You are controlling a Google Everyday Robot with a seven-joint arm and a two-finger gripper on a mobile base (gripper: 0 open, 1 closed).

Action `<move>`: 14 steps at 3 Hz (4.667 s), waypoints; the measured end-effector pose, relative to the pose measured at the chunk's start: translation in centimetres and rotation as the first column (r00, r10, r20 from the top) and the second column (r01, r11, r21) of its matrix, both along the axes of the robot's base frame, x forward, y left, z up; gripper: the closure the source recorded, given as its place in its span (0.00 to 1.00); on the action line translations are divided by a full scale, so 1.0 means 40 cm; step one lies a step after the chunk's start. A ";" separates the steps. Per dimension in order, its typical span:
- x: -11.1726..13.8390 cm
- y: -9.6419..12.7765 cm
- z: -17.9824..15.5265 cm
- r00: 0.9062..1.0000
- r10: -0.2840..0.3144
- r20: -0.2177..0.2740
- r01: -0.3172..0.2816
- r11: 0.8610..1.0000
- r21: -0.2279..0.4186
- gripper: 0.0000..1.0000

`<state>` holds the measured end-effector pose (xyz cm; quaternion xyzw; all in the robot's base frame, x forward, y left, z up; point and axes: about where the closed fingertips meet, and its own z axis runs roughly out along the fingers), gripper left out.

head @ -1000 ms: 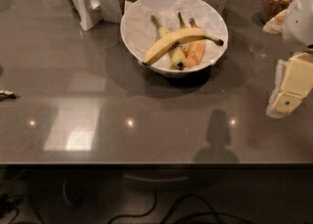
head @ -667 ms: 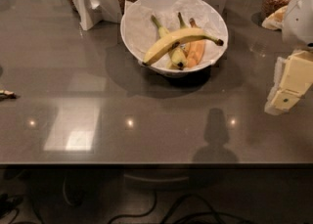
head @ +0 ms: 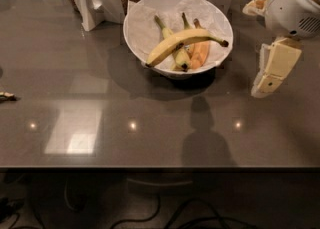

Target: Pick banana from white bowl

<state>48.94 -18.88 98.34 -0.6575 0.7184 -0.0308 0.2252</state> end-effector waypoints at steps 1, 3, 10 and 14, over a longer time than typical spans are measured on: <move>0.077 0.039 -0.002 0.995 0.094 0.027 -0.095 0.995 0.032 0.00; 0.229 0.116 -0.026 0.964 0.240 0.118 -0.253 0.961 0.108 0.00; 0.412 0.270 -0.067 0.908 0.383 0.171 -0.412 0.890 0.194 0.36; 0.428 0.313 -0.127 0.882 0.470 0.032 -0.468 0.866 0.175 0.43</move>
Offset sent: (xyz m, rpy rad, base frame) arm 0.1017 0.0504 -0.0095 0.1162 -0.1060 0.2901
